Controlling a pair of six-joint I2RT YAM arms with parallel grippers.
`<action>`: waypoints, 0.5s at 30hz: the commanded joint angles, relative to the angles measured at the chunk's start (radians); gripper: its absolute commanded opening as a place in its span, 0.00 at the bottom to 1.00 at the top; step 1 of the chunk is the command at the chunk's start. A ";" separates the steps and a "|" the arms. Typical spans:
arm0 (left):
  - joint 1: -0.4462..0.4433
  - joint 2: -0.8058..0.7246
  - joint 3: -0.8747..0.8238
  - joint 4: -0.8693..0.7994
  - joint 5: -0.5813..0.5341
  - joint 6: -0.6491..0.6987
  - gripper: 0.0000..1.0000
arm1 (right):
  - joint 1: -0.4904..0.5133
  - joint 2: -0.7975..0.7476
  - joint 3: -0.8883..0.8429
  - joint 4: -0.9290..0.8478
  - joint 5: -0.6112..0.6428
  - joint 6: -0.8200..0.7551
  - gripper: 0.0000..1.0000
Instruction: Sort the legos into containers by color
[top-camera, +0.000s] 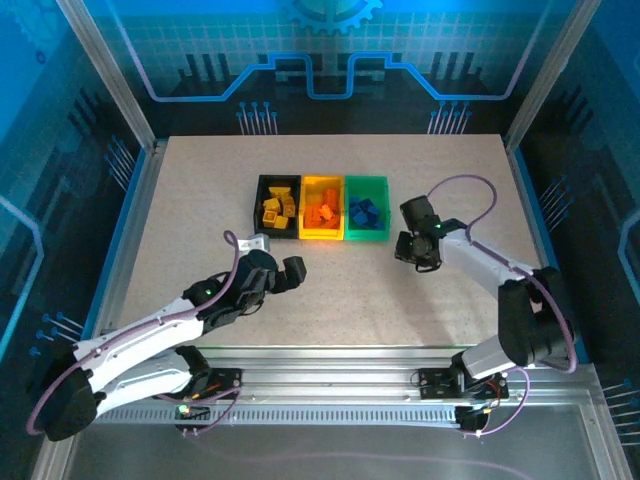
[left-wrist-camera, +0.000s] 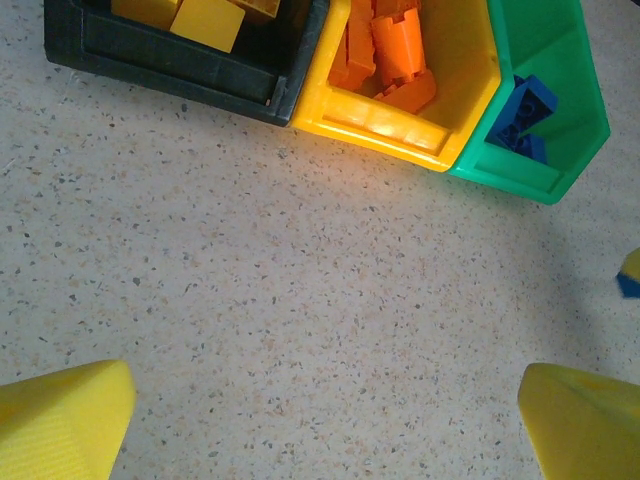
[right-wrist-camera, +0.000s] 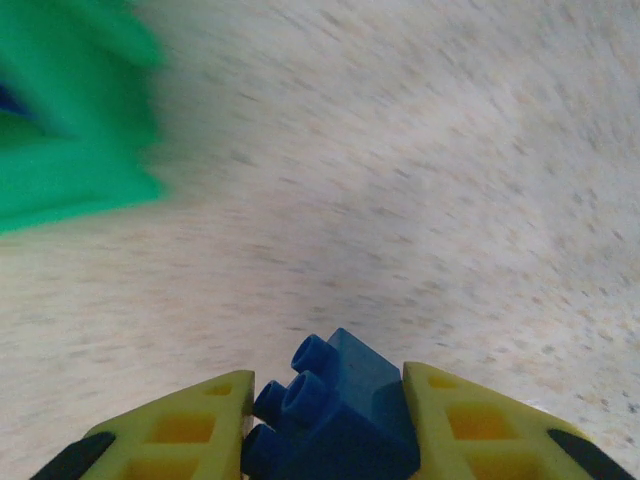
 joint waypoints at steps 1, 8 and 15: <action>0.008 -0.004 -0.006 0.002 0.010 -0.022 0.99 | 0.074 0.008 0.145 -0.017 0.020 -0.073 0.31; 0.009 -0.009 0.007 -0.027 0.009 -0.024 0.99 | 0.127 0.320 0.460 -0.057 0.103 -0.084 0.34; 0.014 -0.026 0.010 -0.047 0.006 -0.018 0.99 | 0.123 0.550 0.726 -0.111 0.164 -0.113 0.37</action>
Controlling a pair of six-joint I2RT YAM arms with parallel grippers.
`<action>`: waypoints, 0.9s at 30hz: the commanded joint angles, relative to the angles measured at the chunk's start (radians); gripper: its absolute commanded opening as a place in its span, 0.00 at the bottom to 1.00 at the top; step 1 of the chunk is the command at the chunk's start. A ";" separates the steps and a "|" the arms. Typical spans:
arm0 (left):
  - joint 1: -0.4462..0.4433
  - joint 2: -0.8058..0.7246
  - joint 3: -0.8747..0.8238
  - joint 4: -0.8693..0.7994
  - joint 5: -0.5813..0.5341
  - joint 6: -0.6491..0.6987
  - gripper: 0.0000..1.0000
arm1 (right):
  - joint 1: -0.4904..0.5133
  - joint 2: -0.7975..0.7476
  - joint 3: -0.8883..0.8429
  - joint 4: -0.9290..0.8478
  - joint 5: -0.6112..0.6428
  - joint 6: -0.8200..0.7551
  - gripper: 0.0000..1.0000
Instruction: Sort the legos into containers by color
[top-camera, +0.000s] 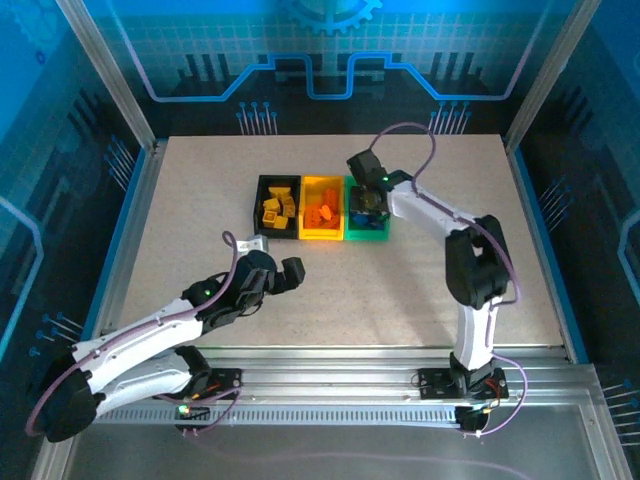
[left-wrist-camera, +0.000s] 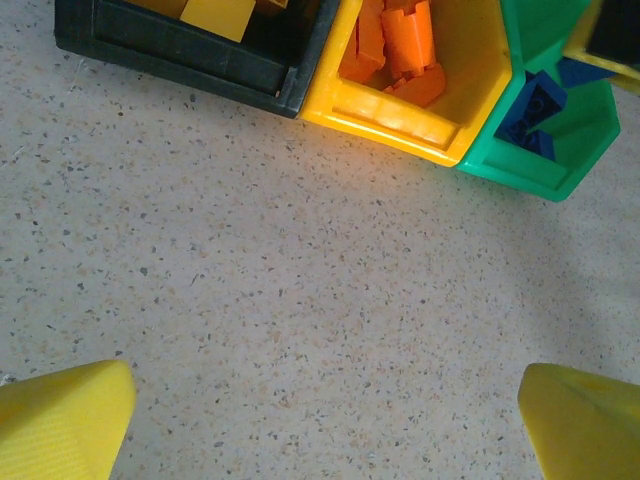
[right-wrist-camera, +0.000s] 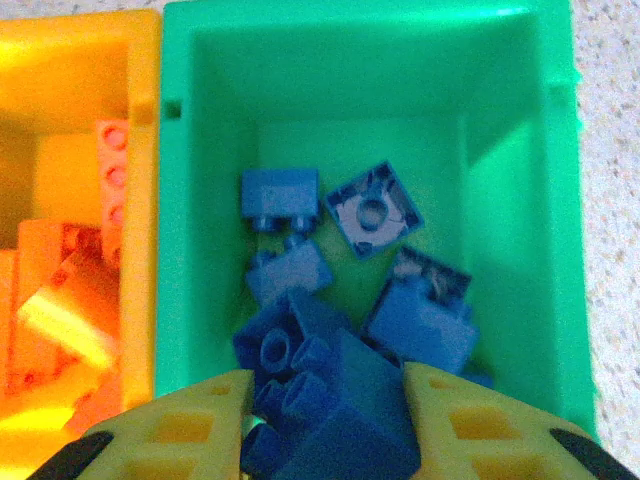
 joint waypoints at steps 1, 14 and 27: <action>0.013 -0.018 0.012 -0.029 -0.001 0.002 0.99 | -0.004 0.058 0.110 -0.062 0.056 -0.023 0.39; 0.024 -0.021 0.072 -0.065 -0.065 0.055 0.99 | -0.004 -0.251 -0.111 0.155 0.035 -0.038 0.78; 0.129 0.001 0.035 0.289 -0.366 0.365 0.99 | -0.006 -0.735 -0.637 0.375 0.126 0.019 1.00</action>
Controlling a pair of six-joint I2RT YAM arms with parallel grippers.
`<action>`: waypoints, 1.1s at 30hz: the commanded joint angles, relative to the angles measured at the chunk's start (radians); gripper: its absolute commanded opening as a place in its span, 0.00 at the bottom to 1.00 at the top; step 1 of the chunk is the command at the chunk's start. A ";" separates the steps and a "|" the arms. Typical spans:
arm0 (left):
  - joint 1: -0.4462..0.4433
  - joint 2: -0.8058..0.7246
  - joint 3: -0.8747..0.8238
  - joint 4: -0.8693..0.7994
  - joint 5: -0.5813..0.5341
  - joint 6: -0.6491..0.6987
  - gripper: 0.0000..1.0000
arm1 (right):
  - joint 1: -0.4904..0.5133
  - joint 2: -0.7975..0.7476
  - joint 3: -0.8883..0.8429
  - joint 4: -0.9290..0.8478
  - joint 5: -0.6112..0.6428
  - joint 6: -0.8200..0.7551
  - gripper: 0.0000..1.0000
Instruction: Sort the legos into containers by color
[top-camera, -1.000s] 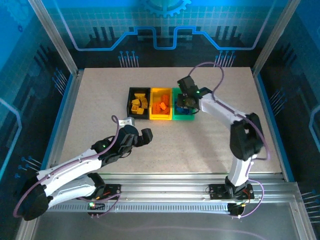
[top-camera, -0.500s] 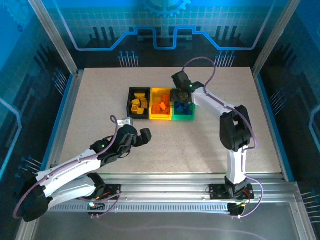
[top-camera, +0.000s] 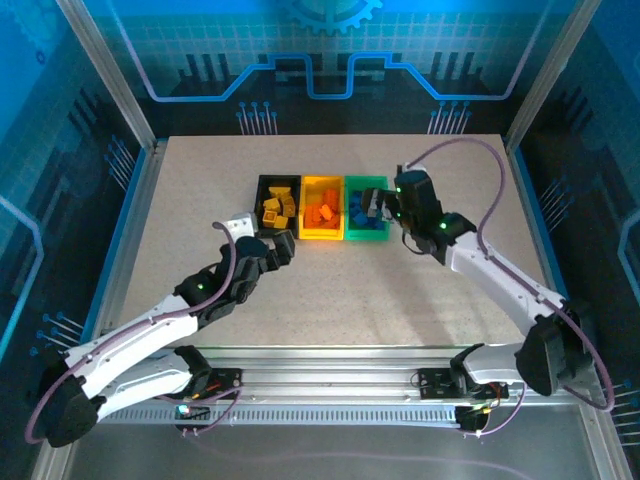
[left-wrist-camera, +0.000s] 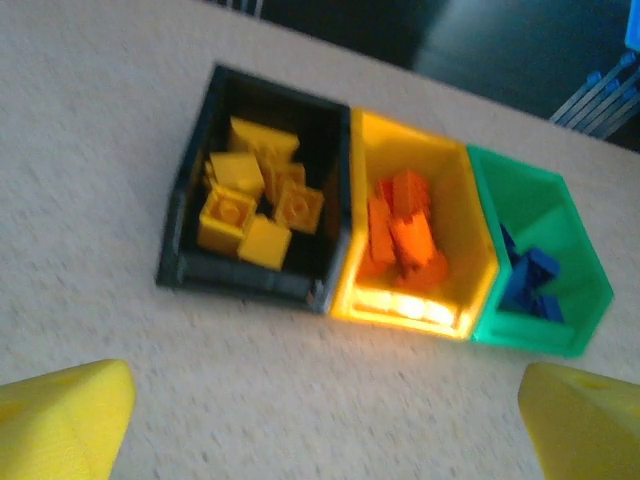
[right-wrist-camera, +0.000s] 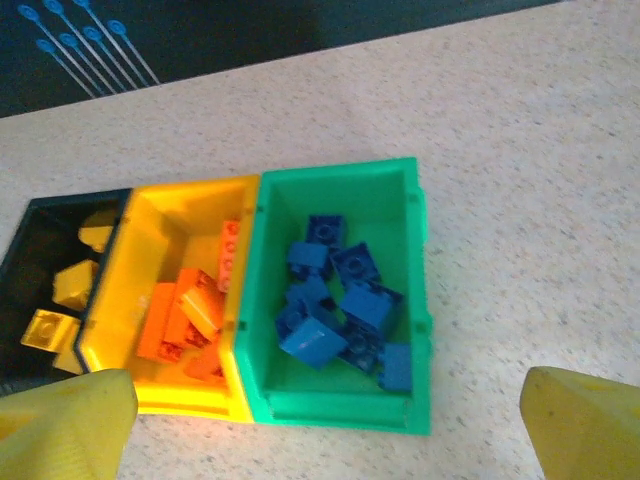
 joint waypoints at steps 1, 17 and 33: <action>0.115 0.024 -0.037 0.184 -0.085 0.131 0.99 | -0.006 -0.082 -0.096 0.050 0.102 0.063 1.00; 0.561 0.431 -0.207 0.787 0.018 0.624 0.99 | -0.079 -0.272 -0.348 0.219 0.121 -0.048 1.00; 0.665 0.595 -0.290 1.092 0.373 0.565 0.99 | -0.282 -0.151 -0.579 0.702 0.133 -0.482 1.00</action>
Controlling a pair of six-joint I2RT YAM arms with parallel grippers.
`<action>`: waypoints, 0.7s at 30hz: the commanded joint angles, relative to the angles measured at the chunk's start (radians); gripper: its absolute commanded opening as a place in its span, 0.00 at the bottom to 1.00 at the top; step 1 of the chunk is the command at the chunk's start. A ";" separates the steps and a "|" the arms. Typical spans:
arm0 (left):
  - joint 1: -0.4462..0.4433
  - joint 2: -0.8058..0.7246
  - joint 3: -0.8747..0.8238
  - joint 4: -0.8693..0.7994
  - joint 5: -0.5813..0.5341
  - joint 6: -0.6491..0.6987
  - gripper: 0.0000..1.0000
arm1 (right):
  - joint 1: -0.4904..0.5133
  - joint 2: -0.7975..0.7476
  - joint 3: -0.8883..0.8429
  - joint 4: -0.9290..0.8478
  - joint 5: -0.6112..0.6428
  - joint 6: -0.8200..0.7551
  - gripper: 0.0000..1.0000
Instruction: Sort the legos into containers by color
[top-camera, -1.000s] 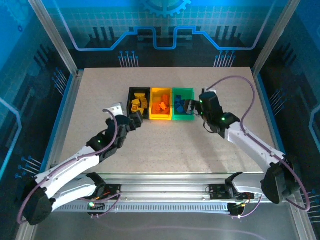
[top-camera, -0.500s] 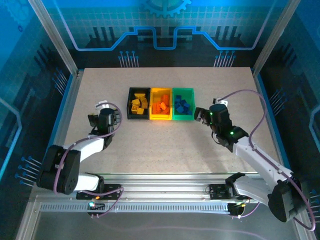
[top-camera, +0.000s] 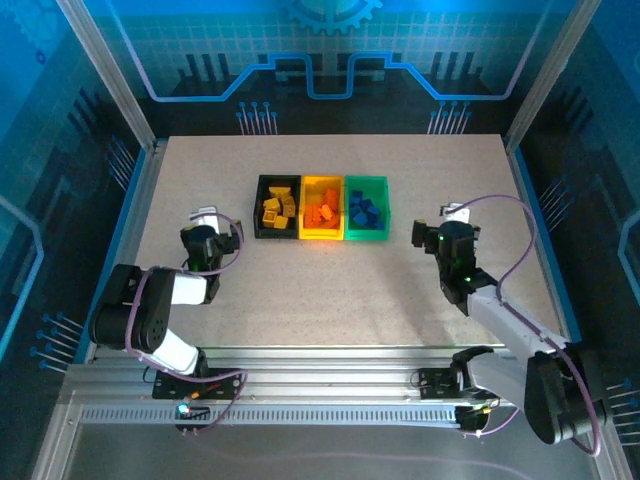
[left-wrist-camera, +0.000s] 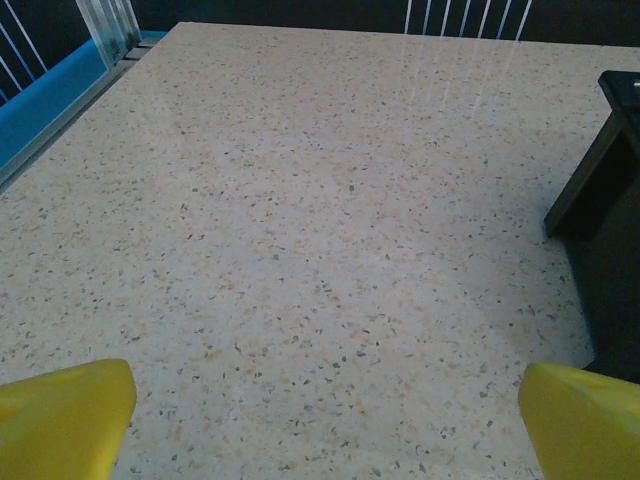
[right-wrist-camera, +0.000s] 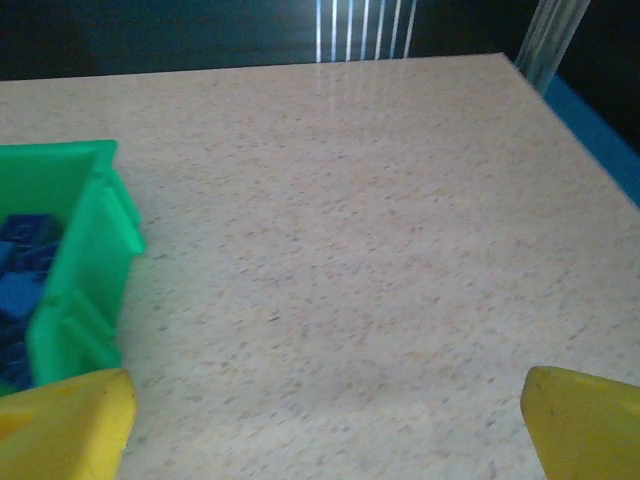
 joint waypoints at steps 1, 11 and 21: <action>0.008 0.008 -0.013 0.089 0.061 -0.010 0.99 | -0.035 0.095 -0.021 0.201 0.007 -0.141 1.00; 0.006 0.010 -0.012 0.090 0.069 -0.004 0.99 | -0.150 0.405 -0.116 0.635 -0.269 -0.178 1.00; 0.007 0.010 -0.012 0.088 0.072 -0.003 0.99 | -0.149 0.409 -0.066 0.549 -0.240 -0.160 1.00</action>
